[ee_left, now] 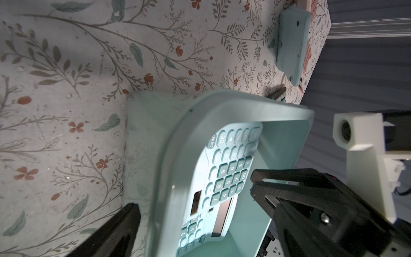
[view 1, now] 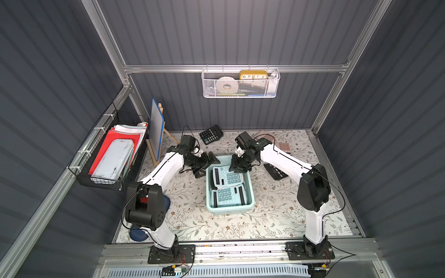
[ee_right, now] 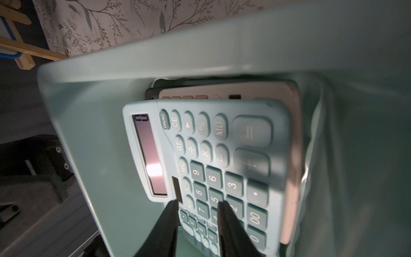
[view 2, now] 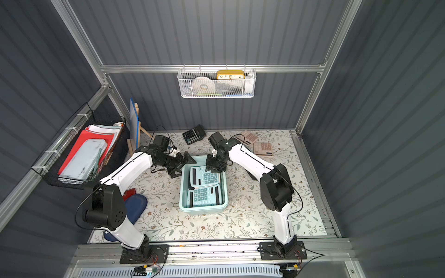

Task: Put the calculator in the storage box
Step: Place the calculator in the storage box.

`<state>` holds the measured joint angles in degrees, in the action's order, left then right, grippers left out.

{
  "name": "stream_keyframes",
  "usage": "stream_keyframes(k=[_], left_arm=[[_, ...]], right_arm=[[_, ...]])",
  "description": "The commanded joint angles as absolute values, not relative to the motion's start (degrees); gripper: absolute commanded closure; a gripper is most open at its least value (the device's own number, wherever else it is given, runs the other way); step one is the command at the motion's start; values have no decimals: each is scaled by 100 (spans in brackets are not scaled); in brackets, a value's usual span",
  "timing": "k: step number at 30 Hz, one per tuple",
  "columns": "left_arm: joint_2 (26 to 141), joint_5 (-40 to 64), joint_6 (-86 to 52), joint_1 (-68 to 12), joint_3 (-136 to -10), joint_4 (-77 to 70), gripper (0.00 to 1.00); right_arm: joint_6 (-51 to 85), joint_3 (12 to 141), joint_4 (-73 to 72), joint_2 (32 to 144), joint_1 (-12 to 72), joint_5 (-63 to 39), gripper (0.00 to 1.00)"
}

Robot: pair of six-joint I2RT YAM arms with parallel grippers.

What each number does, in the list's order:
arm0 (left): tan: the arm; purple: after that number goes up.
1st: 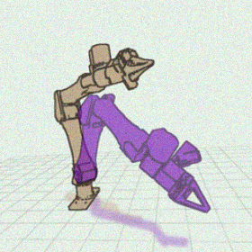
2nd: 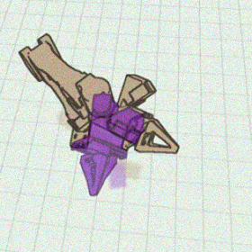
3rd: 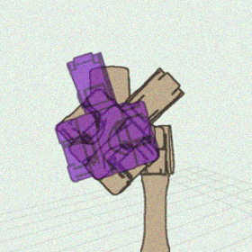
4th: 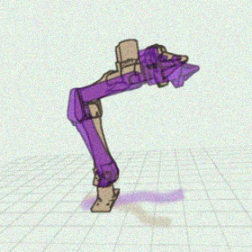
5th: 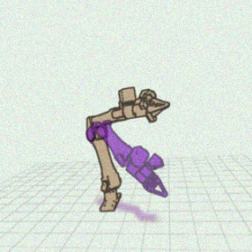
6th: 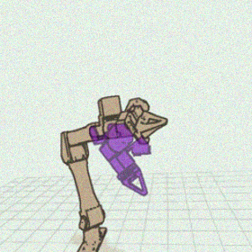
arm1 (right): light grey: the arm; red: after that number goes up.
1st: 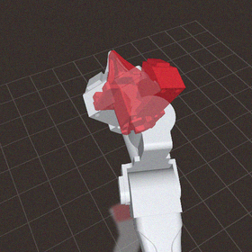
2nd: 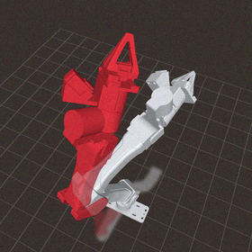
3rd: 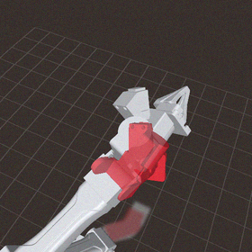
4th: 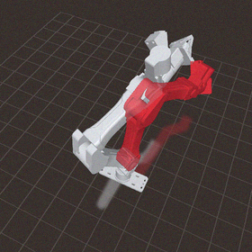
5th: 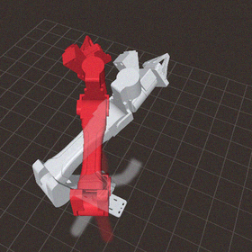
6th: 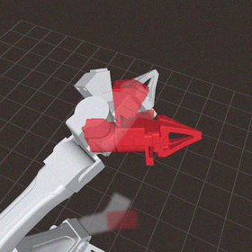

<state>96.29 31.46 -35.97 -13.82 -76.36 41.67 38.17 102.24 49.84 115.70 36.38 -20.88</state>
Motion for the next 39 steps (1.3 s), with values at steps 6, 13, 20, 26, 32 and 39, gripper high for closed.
stream_keyframes(k=[6, 13, 20, 26, 32, 39], left_arm=[[9755, 3213, -3441, -1371, -7795, 4254, 1], [9821, 3257, -3397, -1371, -8018, 4312, 1], [9802, 3010, -3366, -1336, -8373, 4547, 1], [9721, 2987, -3400, -1301, -8225, 4528, 1], [9522, 3222, -3579, -1301, -7834, 4175, 1], [9434, 3507, -3829, -1294, -7704, 3850, 1]], right_arm=[[3947, 10282, 4768, 12049, 3827, -2512, 65], [4157, 10389, 4490, 12086, 3850, -2780, 65], [4012, 10270, 4720, 11669, 3848, -2451, 65], [4059, 9893, 4400, 11621, 3854, -2777, 65], [4329, 9893, 3798, 11963, 4019, -3390, 66], [4730, 10261, 3511, 12500, 4225, -3710, 68]])
